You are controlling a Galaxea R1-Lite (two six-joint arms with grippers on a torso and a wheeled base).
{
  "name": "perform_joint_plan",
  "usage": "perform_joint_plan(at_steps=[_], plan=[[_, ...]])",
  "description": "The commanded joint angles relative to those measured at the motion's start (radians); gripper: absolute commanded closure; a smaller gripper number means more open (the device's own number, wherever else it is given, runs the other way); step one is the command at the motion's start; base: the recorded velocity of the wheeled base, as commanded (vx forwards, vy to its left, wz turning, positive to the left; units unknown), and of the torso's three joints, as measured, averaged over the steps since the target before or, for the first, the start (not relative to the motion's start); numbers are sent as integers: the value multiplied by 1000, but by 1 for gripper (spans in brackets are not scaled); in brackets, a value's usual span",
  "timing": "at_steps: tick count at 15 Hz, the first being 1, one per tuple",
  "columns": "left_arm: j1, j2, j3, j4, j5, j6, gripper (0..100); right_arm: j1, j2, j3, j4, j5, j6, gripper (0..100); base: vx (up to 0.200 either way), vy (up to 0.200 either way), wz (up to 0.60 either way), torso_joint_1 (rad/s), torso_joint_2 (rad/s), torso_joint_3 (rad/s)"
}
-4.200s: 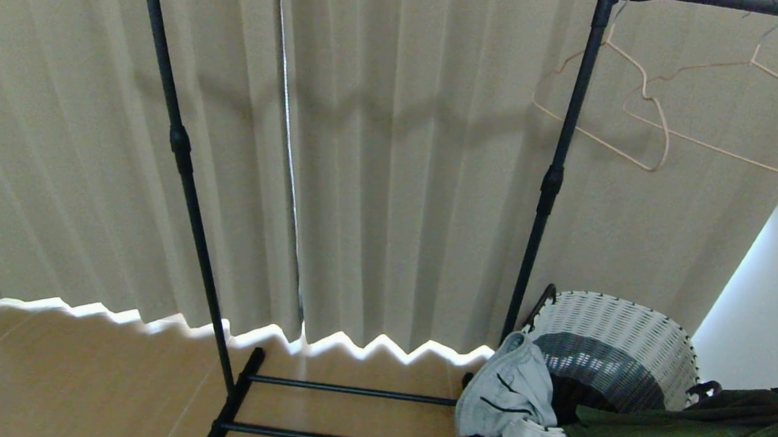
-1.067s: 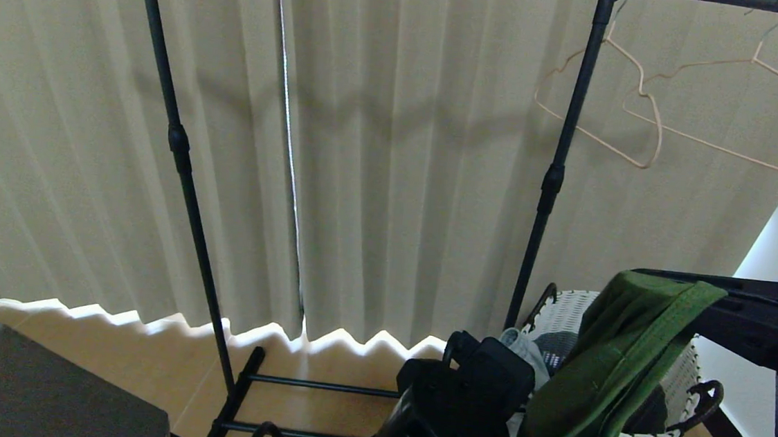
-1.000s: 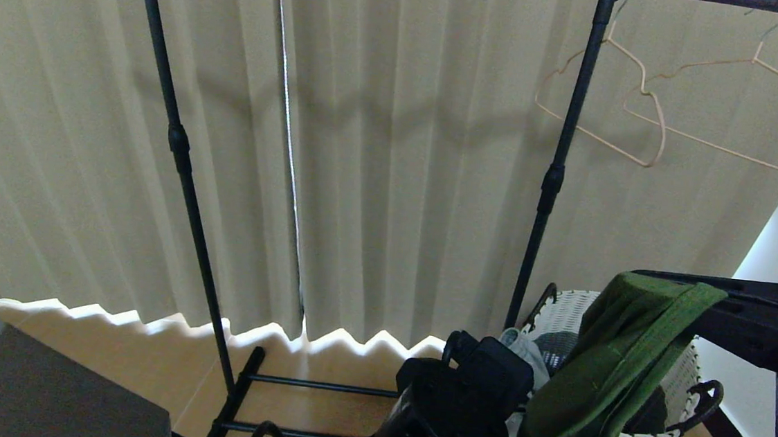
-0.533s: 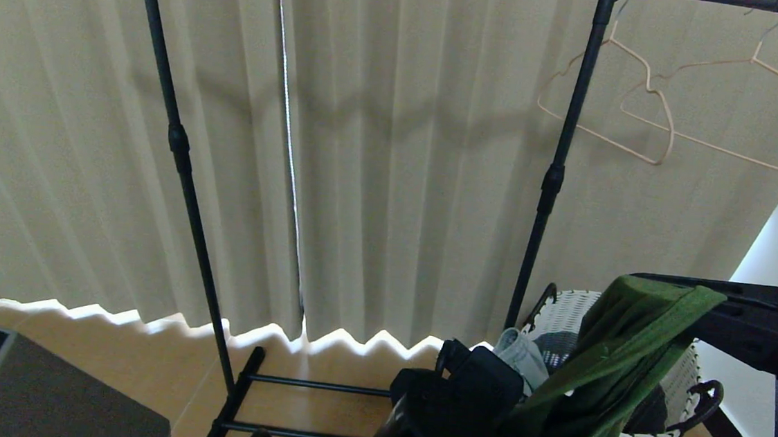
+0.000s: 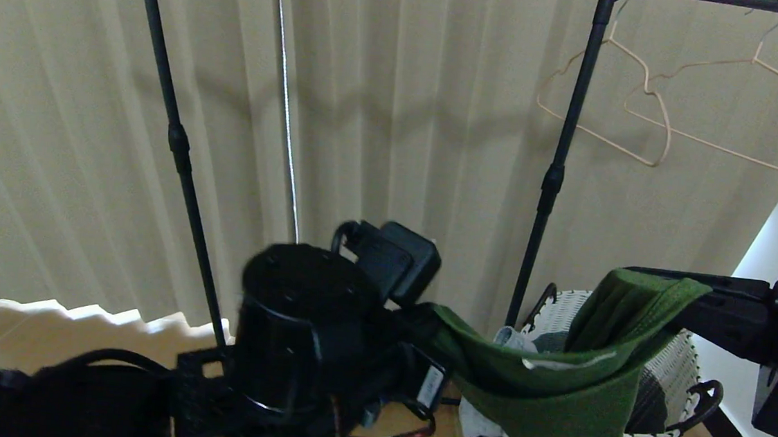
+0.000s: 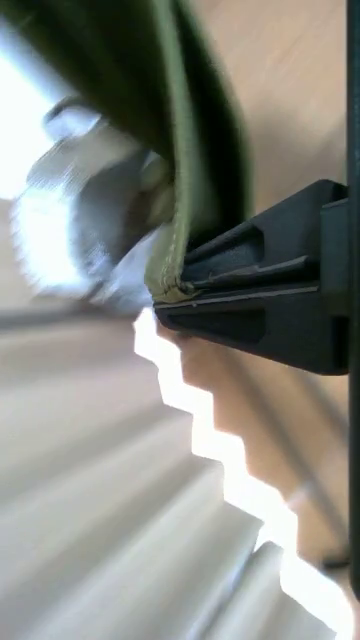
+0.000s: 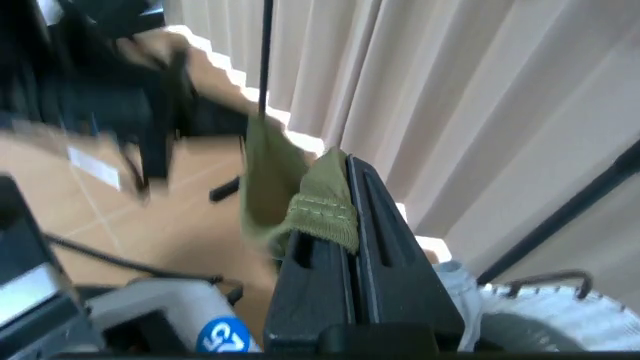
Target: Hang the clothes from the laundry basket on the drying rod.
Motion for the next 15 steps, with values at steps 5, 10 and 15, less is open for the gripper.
perform_joint_plan(at_steps=[5,10,15], plan=[[156,-323,-115,232,0,91,100,-41,44,-100,-3,-4,-2,100,0,0,0,0,0,0],[189,-355,-303,367,2,192,100,-96,62,-180,-1,-4,-2,100,0,0,0,0,0,0],[243,-354,-373,465,-3,258,100,-111,84,-213,-3,-4,0,100,0,0,0,0,0,0]])
